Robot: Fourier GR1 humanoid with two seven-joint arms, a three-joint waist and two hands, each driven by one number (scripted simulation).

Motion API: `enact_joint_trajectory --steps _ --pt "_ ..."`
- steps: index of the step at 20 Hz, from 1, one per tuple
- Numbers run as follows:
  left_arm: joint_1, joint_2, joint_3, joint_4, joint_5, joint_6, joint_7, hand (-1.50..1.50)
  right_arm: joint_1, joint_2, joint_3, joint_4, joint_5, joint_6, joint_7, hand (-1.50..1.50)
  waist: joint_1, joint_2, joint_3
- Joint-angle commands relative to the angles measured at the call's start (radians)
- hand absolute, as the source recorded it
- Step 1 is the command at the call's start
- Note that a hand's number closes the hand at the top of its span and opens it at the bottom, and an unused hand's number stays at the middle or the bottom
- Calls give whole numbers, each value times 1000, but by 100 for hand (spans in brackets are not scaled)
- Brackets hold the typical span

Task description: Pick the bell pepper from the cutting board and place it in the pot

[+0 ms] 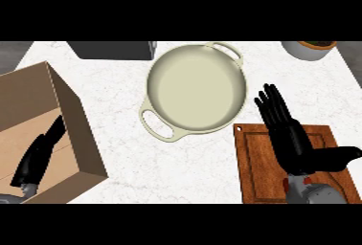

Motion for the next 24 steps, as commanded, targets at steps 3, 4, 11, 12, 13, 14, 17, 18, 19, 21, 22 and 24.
enact_joint_trajectory --steps 3,4,11,12,13,14,17,18,19,21,22,24 --pt "37 14 88 14 26 29 21 0 54 -103 11 -77 187 -140 102 150 -20 3 17" --pt "4 13 84 0 11 61 93 0 46 -137 -13 -24 222 -150 103 150 -21 5 18" --pt "61 15 147 -20 95 89 238 0 186 -230 -142 -13 628 -591 20 -150 -100 -4 15" --pt "37 24 148 -34 100 81 276 0 196 -218 -99 -46 697 -631 49 -150 -83 -1 14" --pt "22 15 134 -12 79 90 280 0 230 -196 -62 -62 757 -670 56 -150 -80 4 14" --pt "16 18 122 -71 69 106 328 0 285 -173 -27 -121 804 -705 90 -150 -74 -2 16" --pt "-22 4 129 -37 68 104 351 0 375 -195 21 -211 987 -720 211 -150 -64 4 14" --pt "16 29 139 -59 77 83 350 0 459 -203 40 -270 1015 -694 257 -150 -64 -1 13" --pt "2 7 119 -62 61 92 344 0 439 -236 16 -288 1066 -638 351 -150 -55 4 12" --pt "0 36 134 -84 68 79 375 0 473 -242 23 -283 1146 -562 449 -150 -45 5 10" --pt "10 35 149 -51 75 73 352 0 520 -262 5 -292 1181 -539 481 -150 -59 7 7" --pt "-14 28 133 -70 55 86 380 0 549 -271 12 -365 1227 -436 597 -150 -58 8 8"
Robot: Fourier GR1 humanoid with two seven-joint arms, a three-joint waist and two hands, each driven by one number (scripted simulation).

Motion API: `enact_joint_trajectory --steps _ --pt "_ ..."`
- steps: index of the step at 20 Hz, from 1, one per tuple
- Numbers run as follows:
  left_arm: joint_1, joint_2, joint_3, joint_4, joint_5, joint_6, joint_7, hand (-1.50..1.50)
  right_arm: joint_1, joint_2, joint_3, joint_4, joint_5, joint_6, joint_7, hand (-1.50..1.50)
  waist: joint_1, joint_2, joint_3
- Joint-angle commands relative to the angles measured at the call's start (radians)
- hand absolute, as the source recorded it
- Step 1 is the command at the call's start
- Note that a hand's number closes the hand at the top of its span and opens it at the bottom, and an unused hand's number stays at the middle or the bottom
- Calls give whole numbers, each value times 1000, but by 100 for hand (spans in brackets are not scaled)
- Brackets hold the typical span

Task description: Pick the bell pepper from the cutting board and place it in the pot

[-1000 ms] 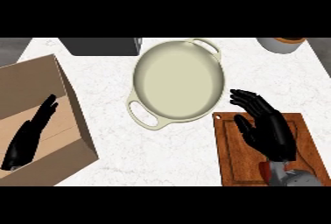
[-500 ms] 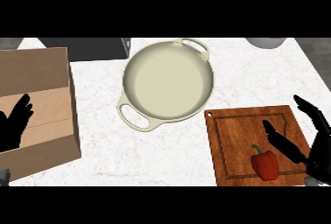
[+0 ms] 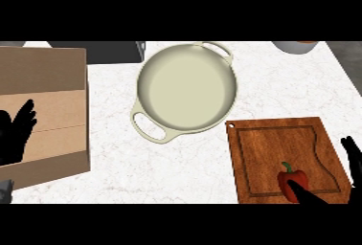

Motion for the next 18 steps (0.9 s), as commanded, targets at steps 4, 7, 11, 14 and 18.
enact_joint_trajectory --steps 4,7,11,14,18 --pt "-4 0 -28 -14 -25 -8 40 0 123 -92 9 -229 183 344 371 -150 21 9 -6" --pt "4 0 -27 -19 -17 -28 40 0 152 -97 73 -315 193 516 518 -150 43 11 -6" --pt "-27 -16 -33 13 -32 -37 35 0 97 -65 162 -445 165 741 739 -150 58 17 -2" --pt "-31 -44 -51 -9 -49 -26 42 0 18 -35 193 -508 150 892 902 -150 67 15 0" --pt "-43 -60 -49 8 -82 -8 62 0 -67 41 209 -482 162 983 1011 -150 57 12 2"
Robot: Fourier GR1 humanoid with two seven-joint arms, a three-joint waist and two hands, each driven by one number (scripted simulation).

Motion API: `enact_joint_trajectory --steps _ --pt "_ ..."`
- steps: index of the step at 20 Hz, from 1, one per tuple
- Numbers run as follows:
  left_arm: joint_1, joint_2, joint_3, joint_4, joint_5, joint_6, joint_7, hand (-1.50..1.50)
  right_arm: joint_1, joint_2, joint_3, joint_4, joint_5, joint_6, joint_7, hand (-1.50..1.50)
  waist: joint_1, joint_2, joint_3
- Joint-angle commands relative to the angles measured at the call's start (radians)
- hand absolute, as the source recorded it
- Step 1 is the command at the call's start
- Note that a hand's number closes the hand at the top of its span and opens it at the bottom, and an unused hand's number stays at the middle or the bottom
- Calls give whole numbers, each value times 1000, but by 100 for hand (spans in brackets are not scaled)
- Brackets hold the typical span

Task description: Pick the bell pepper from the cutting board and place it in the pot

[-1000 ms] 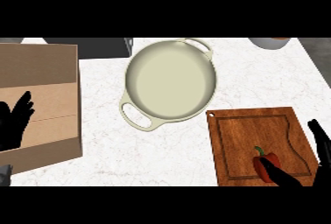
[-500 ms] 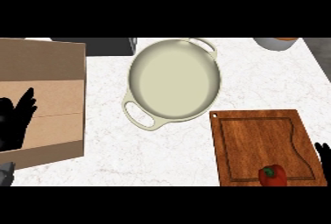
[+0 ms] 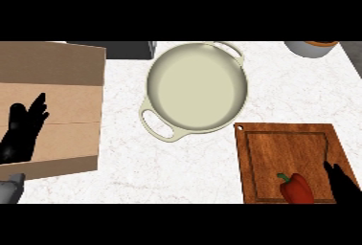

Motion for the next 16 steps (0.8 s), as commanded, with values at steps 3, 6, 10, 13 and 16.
enact_joint_trajectory --steps 3,6,10,13,16 --pt "48 -27 -29 -25 -36 6 37 0 -88 96 0 -40 -11 172 237 -150 -2 -2 -1" --pt "-4 -39 -1 27 -38 -9 13 0 -137 142 -5 14 -7 197 235 -150 -7 0 -1" --pt "74 -45 22 7 -23 -34 -32 0 -147 188 -17 75 10 207 218 -150 2 -1 -1" --pt "6 -43 28 34 -52 -35 12 0 -148 188 -66 166 16 182 137 -150 -9 0 0" --pt "12 -69 37 77 -57 -55 -36 0 -207 220 -107 258 21 173 78 -150 -9 1 0"
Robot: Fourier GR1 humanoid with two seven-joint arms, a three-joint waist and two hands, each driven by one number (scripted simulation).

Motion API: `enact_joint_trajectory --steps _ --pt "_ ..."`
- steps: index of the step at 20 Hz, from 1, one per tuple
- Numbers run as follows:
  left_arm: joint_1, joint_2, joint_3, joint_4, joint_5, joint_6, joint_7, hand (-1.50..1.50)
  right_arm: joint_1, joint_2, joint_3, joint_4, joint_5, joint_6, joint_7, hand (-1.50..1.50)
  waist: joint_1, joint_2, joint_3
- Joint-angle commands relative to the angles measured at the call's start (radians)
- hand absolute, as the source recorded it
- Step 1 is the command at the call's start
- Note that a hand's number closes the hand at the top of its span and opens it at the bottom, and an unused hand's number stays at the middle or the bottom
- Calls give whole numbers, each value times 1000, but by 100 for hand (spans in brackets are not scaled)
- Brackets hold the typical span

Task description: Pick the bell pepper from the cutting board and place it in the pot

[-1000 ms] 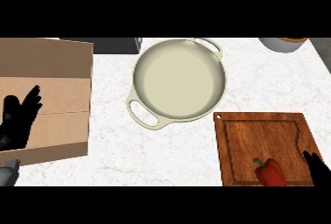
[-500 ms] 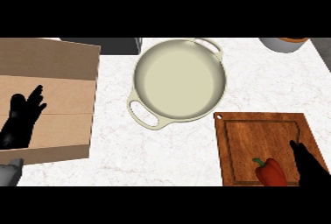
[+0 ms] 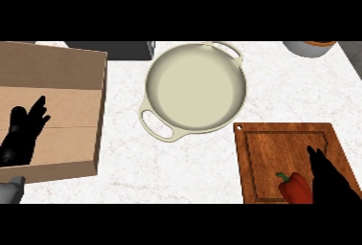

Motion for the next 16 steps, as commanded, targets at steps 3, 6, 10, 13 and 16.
enact_joint_trajectory --steps 3,6,10,13,16 --pt "3 -33 16 46 -28 -25 0 0 -39 58 -21 63 40 53 66 -150 -6 3 -5" --pt "-48 -31 26 56 -28 -39 52 0 11 40 -46 76 63 33 19 -150 -13 3 -5" --pt "25 -19 38 -54 -50 -35 86 0 -34 72 -93 111 48 90 37 -150 -1 2 -4" --pt "31 -88 11 -10 -73 -21 21 0 -118 117 -120 124 24 170 93 -150 1 4 -5" --pt "-44 -72 56 52 -82 -41 30 0 -27 150 -57 107 81 125 68 -150 -11 3 -5"
